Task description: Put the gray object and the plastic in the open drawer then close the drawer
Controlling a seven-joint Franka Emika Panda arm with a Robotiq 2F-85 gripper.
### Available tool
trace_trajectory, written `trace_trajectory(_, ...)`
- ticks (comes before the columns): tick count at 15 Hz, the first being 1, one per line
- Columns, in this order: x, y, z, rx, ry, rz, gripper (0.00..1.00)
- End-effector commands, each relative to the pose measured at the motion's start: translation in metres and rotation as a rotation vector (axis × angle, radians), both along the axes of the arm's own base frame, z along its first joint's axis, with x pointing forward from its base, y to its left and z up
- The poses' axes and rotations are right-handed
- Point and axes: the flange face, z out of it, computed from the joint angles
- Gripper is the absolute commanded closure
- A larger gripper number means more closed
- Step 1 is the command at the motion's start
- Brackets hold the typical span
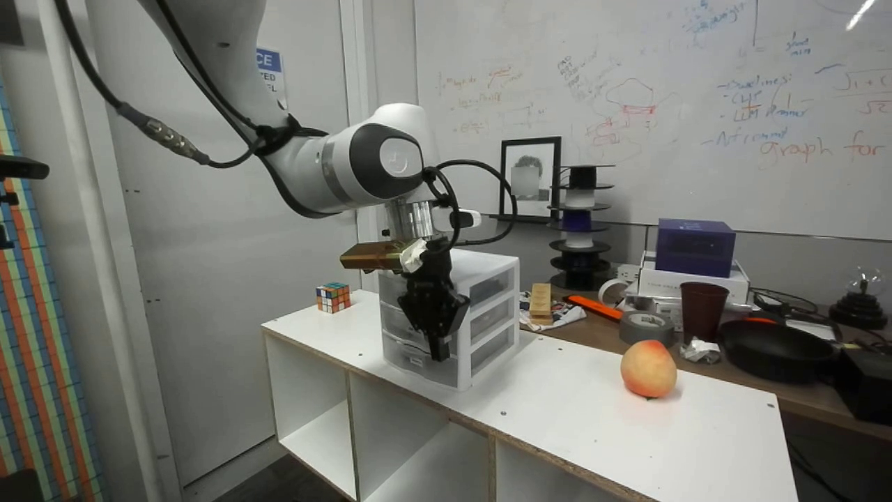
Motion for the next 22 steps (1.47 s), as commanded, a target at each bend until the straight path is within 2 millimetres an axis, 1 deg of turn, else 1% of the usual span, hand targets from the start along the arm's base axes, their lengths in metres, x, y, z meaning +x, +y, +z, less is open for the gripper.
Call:
trace_trajectory(1, 0.000, 0.011, 0.016, -0.006, -0.009, 0.068, 0.89)
trace_trajectory(4, -0.021, 0.018, 0.023, -0.020, 0.032, 0.135, 0.88)
trace_trajectory(5, -0.006, 0.008, 0.000, -0.009, 0.028, 0.082, 0.89)
trace_trajectory(8, -0.014, 0.017, 0.010, -0.010, 0.031, 0.111, 0.89)
trace_trajectory(10, -0.016, 0.017, 0.014, -0.010, 0.029, 0.114, 0.89)
trace_trajectory(22, -0.018, 0.017, 0.014, -0.010, 0.033, 0.116, 0.89)
